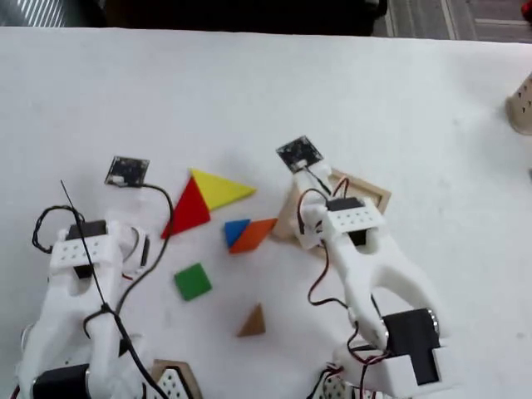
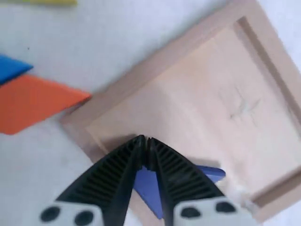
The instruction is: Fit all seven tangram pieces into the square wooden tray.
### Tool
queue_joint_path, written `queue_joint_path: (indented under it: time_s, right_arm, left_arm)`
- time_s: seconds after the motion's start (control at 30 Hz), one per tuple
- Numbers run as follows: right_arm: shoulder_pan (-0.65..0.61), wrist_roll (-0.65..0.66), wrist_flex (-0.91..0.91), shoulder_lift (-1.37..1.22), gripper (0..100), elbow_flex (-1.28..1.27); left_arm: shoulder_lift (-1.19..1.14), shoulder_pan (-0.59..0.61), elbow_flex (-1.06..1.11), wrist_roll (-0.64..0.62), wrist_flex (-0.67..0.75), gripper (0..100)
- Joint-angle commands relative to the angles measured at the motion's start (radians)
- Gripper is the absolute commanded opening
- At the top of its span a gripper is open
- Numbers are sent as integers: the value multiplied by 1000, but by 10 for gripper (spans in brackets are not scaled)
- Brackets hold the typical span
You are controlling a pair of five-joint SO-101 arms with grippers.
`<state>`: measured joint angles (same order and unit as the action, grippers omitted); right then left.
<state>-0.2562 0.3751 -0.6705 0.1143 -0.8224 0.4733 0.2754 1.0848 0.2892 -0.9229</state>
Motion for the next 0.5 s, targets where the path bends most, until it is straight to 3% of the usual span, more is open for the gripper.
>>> queue_joint_path:
  time_s: [0.0, 0.27, 0.47]
  right_arm:
    - [2, 32, -93, 77, 18, -2]
    - [128, 92, -125, 96, 18, -5]
    - [133, 94, -124, 101, 18, -23]
  left_arm:
    - [30, 7, -9, 11, 15, 24]
    - [30, 7, -9, 11, 17, 24]
    - [30, 7, -9, 11, 17, 24]
